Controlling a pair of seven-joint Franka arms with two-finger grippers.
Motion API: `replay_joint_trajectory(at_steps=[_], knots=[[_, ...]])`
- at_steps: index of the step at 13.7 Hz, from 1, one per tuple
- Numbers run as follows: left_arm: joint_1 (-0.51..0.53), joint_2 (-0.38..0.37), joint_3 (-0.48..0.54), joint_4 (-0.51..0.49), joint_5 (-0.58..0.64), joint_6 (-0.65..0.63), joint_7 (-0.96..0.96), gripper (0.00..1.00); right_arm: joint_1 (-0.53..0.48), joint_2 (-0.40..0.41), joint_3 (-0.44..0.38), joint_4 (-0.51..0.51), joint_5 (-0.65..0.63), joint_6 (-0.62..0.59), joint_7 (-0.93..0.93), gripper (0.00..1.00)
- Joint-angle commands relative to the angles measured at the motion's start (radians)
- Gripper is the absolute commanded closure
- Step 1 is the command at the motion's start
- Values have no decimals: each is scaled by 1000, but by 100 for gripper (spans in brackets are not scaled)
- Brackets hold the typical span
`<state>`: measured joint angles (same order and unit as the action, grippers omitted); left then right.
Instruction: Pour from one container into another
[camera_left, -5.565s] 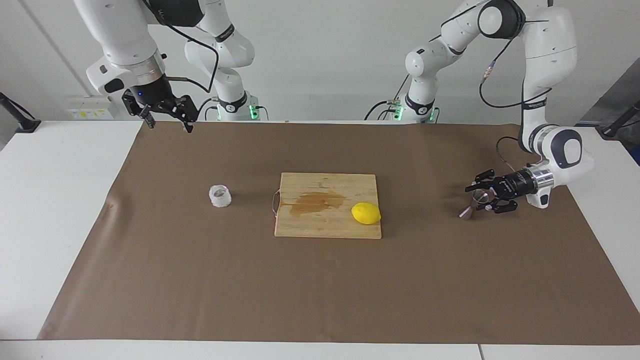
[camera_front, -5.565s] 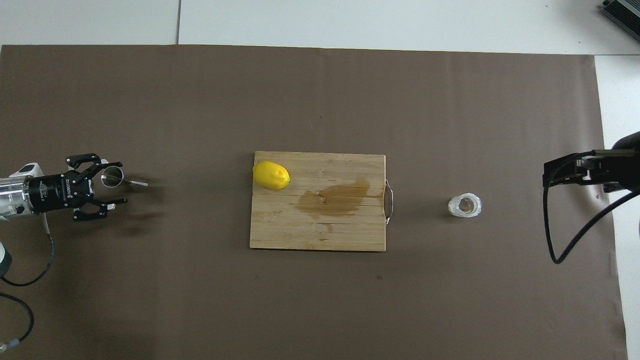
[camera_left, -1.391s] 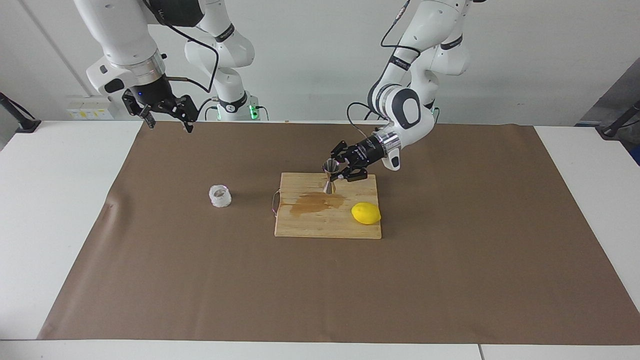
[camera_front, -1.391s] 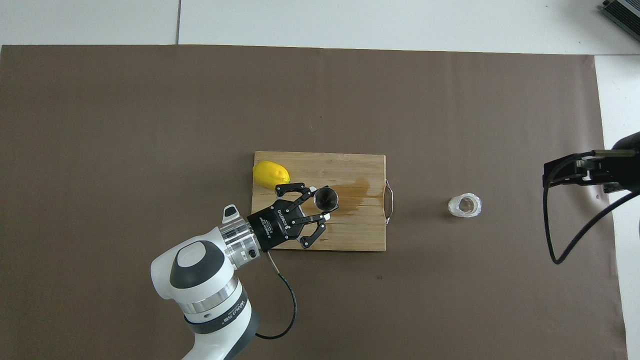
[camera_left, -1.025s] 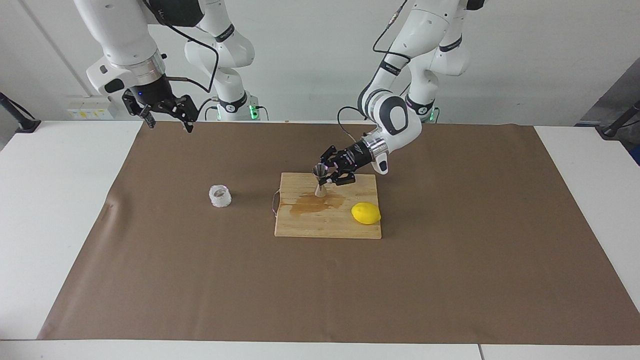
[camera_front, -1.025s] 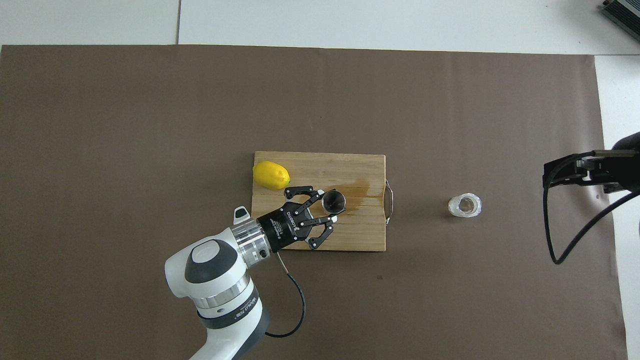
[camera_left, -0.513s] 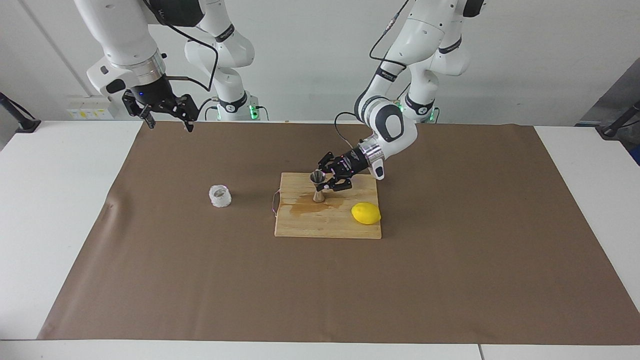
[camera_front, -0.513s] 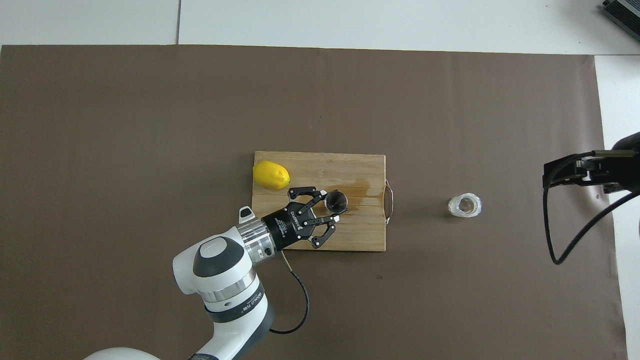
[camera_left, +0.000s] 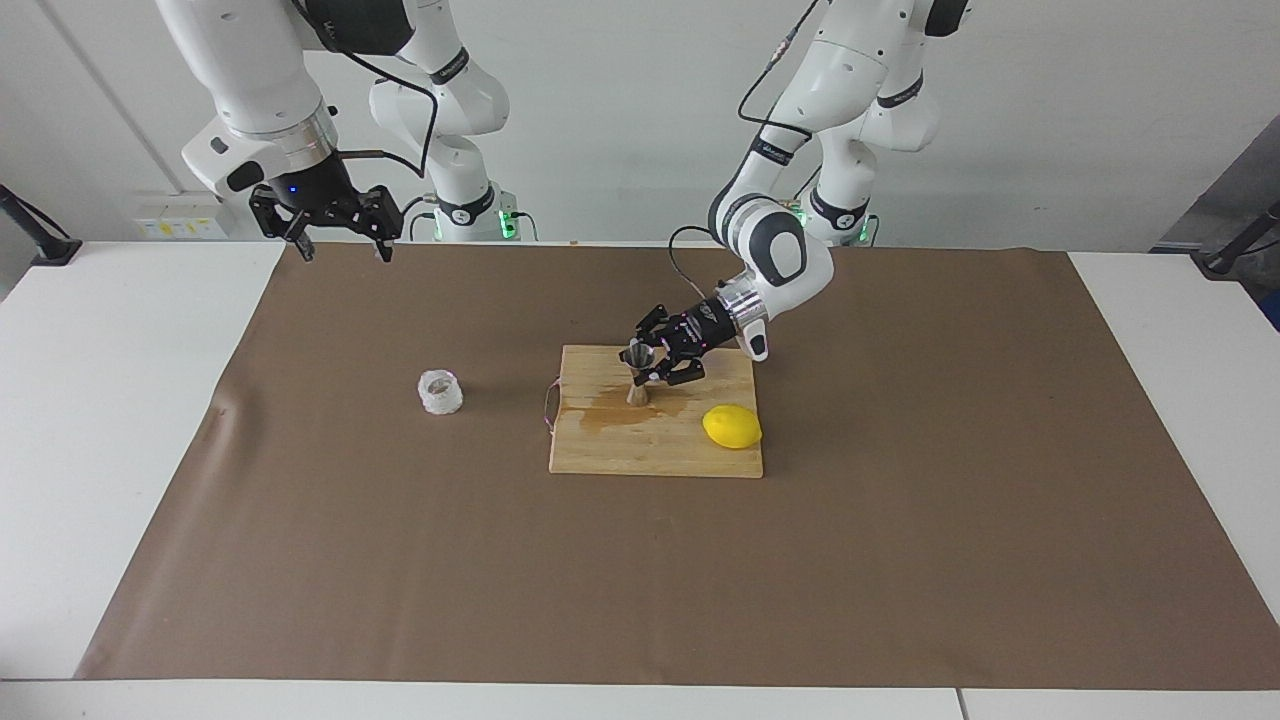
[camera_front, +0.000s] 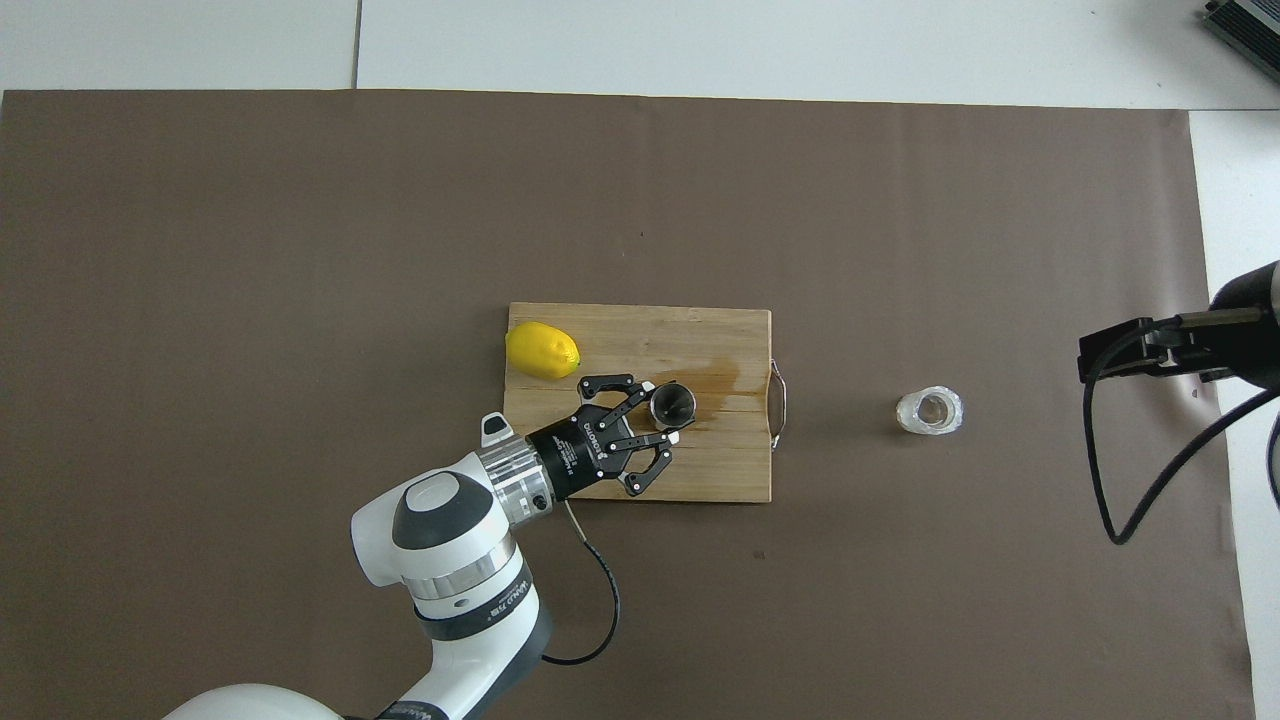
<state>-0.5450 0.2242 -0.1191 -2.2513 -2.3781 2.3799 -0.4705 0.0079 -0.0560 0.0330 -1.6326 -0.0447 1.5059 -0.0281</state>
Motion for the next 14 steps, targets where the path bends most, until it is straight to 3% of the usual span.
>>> replay_joint_trajectory(at_steps=[1,6,9,14], knots=[[-6,12,-1,19,-27,21,19,0,-5,-33,4,-52,8,39,-122,0],[10,0,1,15,-15,28,18,0,-19,-68,2,-136,55,115,-398,0],[26,-11,4,9,-10,45,18,0,-26,-110,-2,-237,71,224,-635,0],[56,-39,4,6,112,51,-20,0,-86,-153,-5,-400,209,373,-1003,0]])
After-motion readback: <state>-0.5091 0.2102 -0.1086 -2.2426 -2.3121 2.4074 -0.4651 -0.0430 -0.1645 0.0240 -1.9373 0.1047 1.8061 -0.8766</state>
